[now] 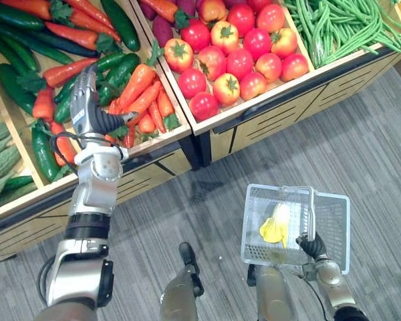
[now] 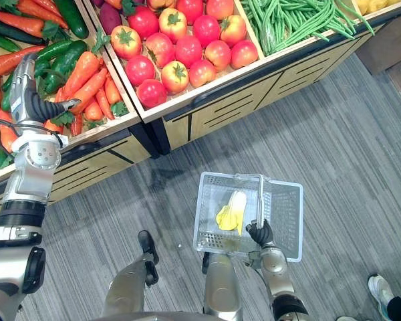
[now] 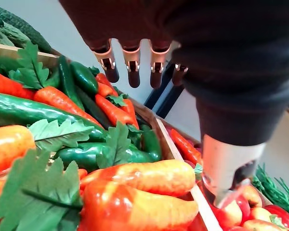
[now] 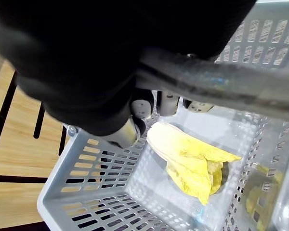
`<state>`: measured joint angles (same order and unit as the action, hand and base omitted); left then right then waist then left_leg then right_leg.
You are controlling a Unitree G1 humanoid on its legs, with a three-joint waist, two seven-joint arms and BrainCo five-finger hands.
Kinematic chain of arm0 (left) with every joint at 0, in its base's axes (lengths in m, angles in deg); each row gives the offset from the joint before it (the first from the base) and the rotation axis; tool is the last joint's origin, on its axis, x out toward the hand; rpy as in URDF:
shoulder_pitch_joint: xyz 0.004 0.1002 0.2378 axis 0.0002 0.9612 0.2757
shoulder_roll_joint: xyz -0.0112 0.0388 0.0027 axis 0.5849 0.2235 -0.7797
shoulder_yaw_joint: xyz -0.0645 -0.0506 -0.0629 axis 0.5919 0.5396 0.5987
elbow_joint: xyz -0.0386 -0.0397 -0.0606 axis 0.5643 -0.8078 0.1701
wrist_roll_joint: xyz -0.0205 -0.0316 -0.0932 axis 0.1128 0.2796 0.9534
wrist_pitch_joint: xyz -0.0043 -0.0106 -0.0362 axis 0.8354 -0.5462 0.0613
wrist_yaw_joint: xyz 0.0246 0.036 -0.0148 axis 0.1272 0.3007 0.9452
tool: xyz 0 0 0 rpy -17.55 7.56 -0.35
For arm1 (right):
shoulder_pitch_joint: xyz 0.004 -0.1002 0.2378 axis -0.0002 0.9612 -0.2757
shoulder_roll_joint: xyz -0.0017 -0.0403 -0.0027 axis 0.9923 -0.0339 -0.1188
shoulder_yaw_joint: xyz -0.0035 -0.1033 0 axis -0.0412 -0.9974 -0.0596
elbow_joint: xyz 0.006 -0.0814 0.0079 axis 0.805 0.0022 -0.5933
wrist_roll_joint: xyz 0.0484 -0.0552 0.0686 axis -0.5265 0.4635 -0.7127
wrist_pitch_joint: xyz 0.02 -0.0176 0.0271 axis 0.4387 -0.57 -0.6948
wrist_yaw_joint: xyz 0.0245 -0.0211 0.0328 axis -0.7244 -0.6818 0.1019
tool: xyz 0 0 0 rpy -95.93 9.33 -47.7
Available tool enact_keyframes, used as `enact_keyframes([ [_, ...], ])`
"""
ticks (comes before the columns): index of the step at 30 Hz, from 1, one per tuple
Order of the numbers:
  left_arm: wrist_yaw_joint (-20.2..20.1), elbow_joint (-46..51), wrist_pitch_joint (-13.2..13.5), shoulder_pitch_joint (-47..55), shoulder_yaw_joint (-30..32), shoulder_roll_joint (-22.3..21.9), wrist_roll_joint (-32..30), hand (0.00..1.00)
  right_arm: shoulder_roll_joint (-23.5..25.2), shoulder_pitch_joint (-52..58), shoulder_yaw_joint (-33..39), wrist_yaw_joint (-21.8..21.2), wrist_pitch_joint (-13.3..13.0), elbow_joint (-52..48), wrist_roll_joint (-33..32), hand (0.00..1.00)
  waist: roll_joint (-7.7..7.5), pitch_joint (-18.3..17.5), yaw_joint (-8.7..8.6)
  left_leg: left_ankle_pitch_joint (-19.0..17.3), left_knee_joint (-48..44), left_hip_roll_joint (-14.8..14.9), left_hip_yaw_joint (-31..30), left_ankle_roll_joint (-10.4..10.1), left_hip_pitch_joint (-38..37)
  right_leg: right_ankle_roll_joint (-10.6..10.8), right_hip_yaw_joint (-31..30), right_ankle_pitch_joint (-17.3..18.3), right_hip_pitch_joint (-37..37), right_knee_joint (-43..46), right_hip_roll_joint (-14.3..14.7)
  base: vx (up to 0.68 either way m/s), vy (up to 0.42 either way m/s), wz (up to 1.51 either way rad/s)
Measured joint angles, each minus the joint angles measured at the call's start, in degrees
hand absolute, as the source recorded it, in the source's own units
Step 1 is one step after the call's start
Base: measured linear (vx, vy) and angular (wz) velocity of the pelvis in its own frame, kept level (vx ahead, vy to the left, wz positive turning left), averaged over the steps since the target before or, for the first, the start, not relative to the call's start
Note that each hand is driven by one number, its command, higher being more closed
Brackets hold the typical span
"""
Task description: Pick vegetable in the basket
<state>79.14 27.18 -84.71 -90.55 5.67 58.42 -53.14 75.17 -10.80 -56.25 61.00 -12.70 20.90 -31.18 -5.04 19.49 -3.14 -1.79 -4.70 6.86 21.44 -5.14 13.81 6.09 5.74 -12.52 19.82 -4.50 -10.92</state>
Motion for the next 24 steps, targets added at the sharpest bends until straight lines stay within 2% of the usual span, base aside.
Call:
enact_keyframes([
  [8, 0.0, -1.1, -0.7, -0.6, -0.1, 0.0, 0.0, 0.0, 0.0, 0.0, 0.0, 0.1, 0.0, 0.0, 0.0, 1.0, 0.04, -0.3, -0.09, 0.2, 0.2, 0.1, -0.1, -0.2, 1.4, 0.1, -0.1, -0.1, 1.5, 0.0, 0.1, 0.0, 0.0, 0.0],
  [19, 0.0, -8.4, -2.2, -6.8, -0.8, 0.0, 0.0, 0.0, 0.0, -0.1, -0.1, 0.1, -0.1, -1.1, 0.0, 1.0, -0.01, -0.3, -0.16, 0.3, 0.5, 0.2, -0.1, -0.2, 3.9, -0.2, -0.2, -1.0, 3.6, -1.0, 0.3, 0.01, -0.003, 0.0],
  [23, 0.0, -11.1, -3.2, -7.2, -1.4, 0.0, 0.0, 0.0, 0.0, 0.1, -0.3, 0.2, -0.2, -2.0, -0.1, 1.0, -0.21, -0.2, -0.37, 0.3, 0.4, 0.6, 0.0, -0.3, 4.8, -0.2, -0.4, -1.0, 4.6, -1.0, 0.7, 0.0, -0.004, -0.01],
  [24, 0.0, -11.2, -3.2, -7.6, -1.4, 0.1, 0.0, 0.0, 0.0, 0.1, -0.6, 0.2, -0.2, -2.6, -0.1, 1.0, -0.65, 0.0, -0.49, 0.4, 0.4, 0.8, 0.3, -0.4, 5.1, -0.3, -0.7, -1.1, 5.1, -1.1, 0.8, -0.01, -0.025, -0.09],
])
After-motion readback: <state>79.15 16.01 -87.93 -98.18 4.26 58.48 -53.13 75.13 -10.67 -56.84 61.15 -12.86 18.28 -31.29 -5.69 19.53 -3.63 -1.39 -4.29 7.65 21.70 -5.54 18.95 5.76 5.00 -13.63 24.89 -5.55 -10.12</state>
